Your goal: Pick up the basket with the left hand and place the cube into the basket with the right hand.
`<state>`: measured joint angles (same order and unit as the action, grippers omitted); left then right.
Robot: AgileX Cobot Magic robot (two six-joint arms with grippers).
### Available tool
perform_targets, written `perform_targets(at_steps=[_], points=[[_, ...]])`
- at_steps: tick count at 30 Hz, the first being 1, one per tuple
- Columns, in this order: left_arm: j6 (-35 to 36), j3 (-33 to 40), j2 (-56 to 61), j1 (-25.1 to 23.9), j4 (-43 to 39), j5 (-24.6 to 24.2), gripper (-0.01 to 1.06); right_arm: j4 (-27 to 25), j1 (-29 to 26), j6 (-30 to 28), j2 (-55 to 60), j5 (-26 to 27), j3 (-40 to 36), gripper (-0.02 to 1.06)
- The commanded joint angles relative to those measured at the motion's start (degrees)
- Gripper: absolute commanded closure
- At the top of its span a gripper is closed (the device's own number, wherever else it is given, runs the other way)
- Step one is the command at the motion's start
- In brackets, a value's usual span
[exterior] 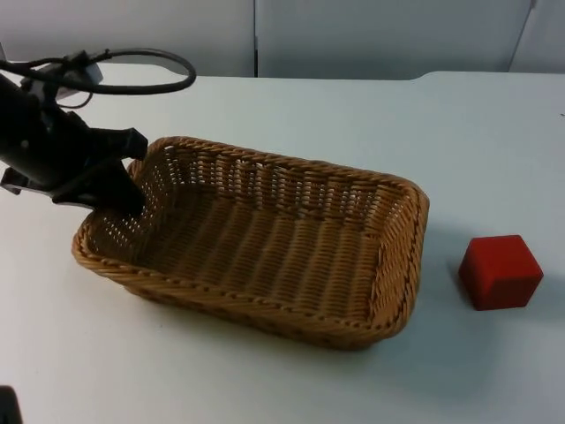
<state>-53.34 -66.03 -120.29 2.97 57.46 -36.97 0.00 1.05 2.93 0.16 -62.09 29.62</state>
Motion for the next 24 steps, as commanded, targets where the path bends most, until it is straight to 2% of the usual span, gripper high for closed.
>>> perform_targets(at_steps=[1, 7, 15, 24], points=[[0.0, -0.1, -0.4, 0.0, -0.8, 2.7, 1.05, 0.0, 0.1, 0.1, -0.2, 0.5, -0.3, 1.05], [4.4, -0.1, -0.3, 0.0, -1.5, 4.7, 1.05, 0.0, 0.1, 0.1, -0.2, 0.5, -0.3, 1.05], [6.3, -0.1, 1.0, 0.0, -1.6, 0.7, 1.05, 0.0, 0.1, 0.1, -0.2, 0.5, -0.3, 1.05], [12.8, -0.1, 8.5, 0.0, -7.5, 0.1, 1.05, 0.0, 0.1, 0.1, -0.2, 0.5, -0.3, 1.05]])
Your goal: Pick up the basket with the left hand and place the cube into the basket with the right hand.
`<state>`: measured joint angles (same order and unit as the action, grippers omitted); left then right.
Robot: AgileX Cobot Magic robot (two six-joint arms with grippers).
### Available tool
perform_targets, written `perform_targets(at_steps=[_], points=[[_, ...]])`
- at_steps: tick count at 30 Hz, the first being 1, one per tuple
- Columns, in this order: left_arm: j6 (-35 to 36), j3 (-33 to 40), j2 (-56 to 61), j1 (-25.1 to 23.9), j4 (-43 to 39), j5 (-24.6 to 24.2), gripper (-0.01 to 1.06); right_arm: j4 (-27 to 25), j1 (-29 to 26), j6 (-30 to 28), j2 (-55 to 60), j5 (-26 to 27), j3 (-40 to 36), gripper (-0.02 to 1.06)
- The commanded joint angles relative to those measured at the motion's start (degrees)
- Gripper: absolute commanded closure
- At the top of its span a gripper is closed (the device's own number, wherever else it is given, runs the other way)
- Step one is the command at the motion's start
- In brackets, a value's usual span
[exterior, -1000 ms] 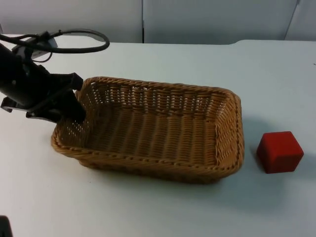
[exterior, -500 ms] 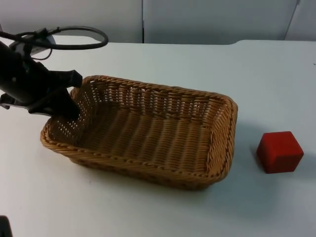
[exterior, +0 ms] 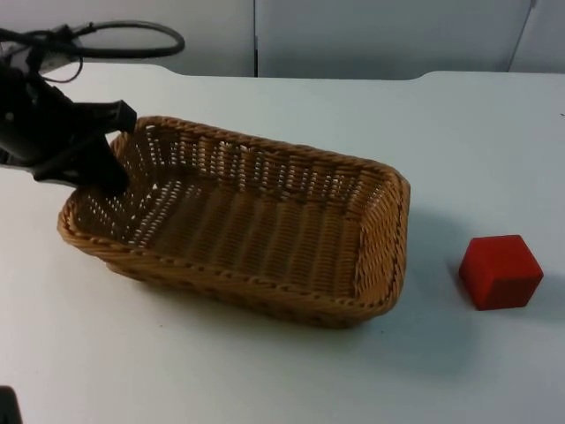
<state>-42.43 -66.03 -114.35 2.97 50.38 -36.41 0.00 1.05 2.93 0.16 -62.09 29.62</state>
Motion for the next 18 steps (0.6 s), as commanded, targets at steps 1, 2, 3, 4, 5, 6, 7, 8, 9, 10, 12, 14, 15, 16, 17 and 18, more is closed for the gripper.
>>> perform_targets(at_steps=[1, 2, 3, 4, 5, 6, 7, 8, 9, 10, 12, 14, 15, 16, 17, 18], points=[[3.0, -0.1, 3.4, 0.0, -0.9, -0.8, 1.05, 0.0, 0.1, 0.1, -0.2, 0.5, -0.3, 1.05], [3.0, -0.1, 3.4, 0.0, -0.9, -0.8, 1.05, 0.0, 0.1, 0.1, -0.2, 0.5, -0.3, 1.05], [5.2, -0.1, 4.4, 0.0, -2.0, -1.9, 1.05, 0.0, 0.1, 0.1, -0.2, 0.5, -0.3, 1.05], [5.8, -0.1, 4.8, 0.0, -2.5, -2.1, 1.05, 0.0, 0.1, 0.1, -0.2, 0.5, -0.3, 1.05], [7.2, -0.1, 5.9, 0.0, -3.9, -2.8, 1.05, 0.0, 0.1, 0.1, -0.2, 0.5, -0.3, 1.05], [8.3, 0.1, 6.5, 0.0, -4.4, -3.3, 1.05, 0.0, 0.1, 0.1, -0.2, 0.5, -0.3, 1.05], [8.3, 0.1, 6.5, 0.0, -4.4, -3.3, 1.05, 0.0, 0.1, 0.1, -0.2, 0.5, -0.3, 1.05], [8.7, 0.1, 6.9, 0.0, -4.3, -3.9, 1.05, 0.0, 0.1, 0.1, -0.2, 0.5, -0.3, 1.05], [9.1, 0.1, 7.6, 0.0, -4.3, -4.3, 1.05, 0.0, 0.1, 0.1, -0.2, 0.5, -0.3, 1.05], [9.7, 0.1, 8.1, 0.0, -4.3, -4.4, 1.05, 0.0, 0.1, 0.1, -0.2, 0.5, -0.3, 1.05], [10.0, 0.1, 8.7, 0.0, -4.3, -4.8, 1.05, 0.0, 0.1, 0.1, -0.2, 0.5, -0.3, 1.05], [10.0, 0.1, 10.0, 0.0, -4.3, -4.9, 1.05, 0.0, 0.1, 0.1, -0.2, 0.5, -0.3, 1.05], [10.4, 0.1, 10.8, 0.0, -4.3, -5.1, 1.05, 0.0, 0.1, 0.1, -0.2, 0.5, -0.3, 1.05], [10.5, 0.1, 11.3, 0.0, -4.3, -5.2, 1.05, 0.0, 0.1, 0.1, -0.2, 0.5, -0.3, 1.05], [10.5, 0.1, 12.0, 0.0, -4.3, -5.2, 1.05, 0.0, 0.1, 0.1, -0.2, 0.5, -0.3, 1.05], [10.6, 0.1, 12.5, 0.0, -4.3, -5.3, 1.05, 0.0, 0.1, 0.1, -0.2, 0.5, -0.3, 1.05]])
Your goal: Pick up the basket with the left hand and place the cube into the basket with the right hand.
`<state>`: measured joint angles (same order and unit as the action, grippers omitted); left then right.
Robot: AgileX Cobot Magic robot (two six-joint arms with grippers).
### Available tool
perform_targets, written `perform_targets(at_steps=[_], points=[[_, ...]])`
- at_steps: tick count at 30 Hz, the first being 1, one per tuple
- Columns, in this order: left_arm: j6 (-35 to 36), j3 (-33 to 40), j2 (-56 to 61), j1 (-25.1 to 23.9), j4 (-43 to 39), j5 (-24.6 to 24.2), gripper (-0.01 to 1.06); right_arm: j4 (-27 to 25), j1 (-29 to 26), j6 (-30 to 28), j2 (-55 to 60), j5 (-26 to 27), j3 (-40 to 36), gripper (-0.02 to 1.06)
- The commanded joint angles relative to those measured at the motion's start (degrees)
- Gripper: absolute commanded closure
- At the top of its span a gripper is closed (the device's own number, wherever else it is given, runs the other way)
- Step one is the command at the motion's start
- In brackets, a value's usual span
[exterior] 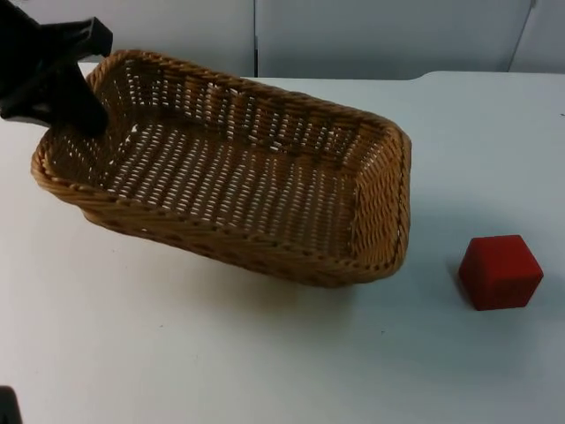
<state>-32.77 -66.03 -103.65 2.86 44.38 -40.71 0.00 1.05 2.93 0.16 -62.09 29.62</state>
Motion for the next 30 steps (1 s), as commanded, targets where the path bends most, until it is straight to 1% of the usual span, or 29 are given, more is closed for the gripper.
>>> perform_targets(at_steps=[1, 6, 9, 11, 15, 19, 24, 30], points=[[1.0, 0.1, 1.8, 0.1, 1.7, -1.0, 1.05, 0.0, 0.1, 0.1, -0.2, 0.5, -0.3, 1.05], [1.6, 0.1, 2.5, 0.1, 1.7, -3.6, 1.05, 0.0, 0.1, 0.1, -0.2, 0.5, -0.3, 1.05], [1.6, 0.1, 2.5, 0.1, 3.1, -5.6, 1.05, 0.0, 0.1, 0.1, -0.2, 0.5, -0.3, 1.05], [1.6, 0.1, 2.5, 0.1, 3.9, -5.8, 1.05, 0.0, 0.1, 0.1, -0.2, 0.5, -0.3, 1.05], [1.4, 0.1, 2.7, 0.1, 6.9, -5.8, 1.05, 0.0, 0.1, 0.1, -0.2, 0.5, -0.3, 1.05], [-1.7, 0.1, 4.9, 0.1, 11.5, -5.3, 1.05, 0.0, 0.1, 0.1, -0.2, 0.5, -0.3, 1.05], [-2.1, 0.1, 6.6, 0.1, 12.9, -3.3, 1.05, 0.0, 0.1, 0.1, -0.2, 0.5, -0.3, 1.05], [-2.1, 0.1, 6.6, 0.1, 12.5, -3.2, 1.05, 0.0, 0.1, 0.1, -0.2, 0.5, -0.3, 1.05]])
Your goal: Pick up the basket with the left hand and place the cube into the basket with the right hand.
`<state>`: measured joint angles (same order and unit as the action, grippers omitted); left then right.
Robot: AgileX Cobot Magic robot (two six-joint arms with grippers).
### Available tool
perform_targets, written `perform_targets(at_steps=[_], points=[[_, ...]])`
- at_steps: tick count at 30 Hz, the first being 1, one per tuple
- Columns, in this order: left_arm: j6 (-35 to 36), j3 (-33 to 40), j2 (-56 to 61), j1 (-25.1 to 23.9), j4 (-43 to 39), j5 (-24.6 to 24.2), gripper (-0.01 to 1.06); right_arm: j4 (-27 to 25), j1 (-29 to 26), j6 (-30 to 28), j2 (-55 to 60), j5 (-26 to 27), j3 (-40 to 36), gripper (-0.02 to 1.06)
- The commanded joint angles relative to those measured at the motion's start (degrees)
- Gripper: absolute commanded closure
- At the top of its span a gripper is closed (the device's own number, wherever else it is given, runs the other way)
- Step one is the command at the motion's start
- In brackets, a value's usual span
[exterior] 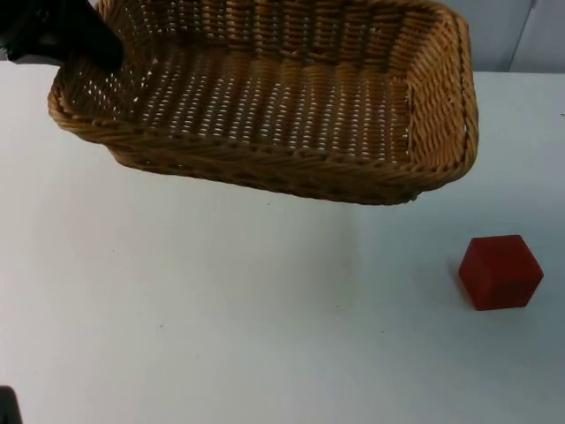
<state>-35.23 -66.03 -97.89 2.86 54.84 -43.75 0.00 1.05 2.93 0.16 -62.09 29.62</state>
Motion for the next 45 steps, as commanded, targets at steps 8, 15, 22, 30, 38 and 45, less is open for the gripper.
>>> perform_targets(at_steps=[8, 15, 22, 30, 38, 45], points=[[0.2, 0.1, 0.8, 0.1, 2.0, 0.1, 1.05, 0.0, 0.1, 0.1, -0.2, 0.5, -0.3, 1.05], [-0.5, 0.1, 0.8, 0.1, 1.6, 0.5, 1.05, 0.0, 0.1, 0.1, -0.2, 0.5, -0.3, 1.05], [-0.5, 0.1, -0.7, 0.1, -0.5, 0.1, 1.05, 0.0, 0.1, 0.1, -0.2, 0.5, -0.3, 1.05], [-0.5, 0.1, -2.5, 0.1, -1.5, -1.4, 1.05, 0.0, 0.1, 0.1, -0.2, 0.5, -0.3, 1.05], [-0.5, 0.1, -2.5, 0.1, -1.7, -1.1, 1.05, 0.0, 0.1, 0.1, -0.2, 0.5, -0.3, 1.05], [-0.5, 0.1, -2.5, 0.1, -1.7, -0.9, 1.05, 0.0, 0.1, 0.1, -0.2, 0.5, -0.3, 1.05]])
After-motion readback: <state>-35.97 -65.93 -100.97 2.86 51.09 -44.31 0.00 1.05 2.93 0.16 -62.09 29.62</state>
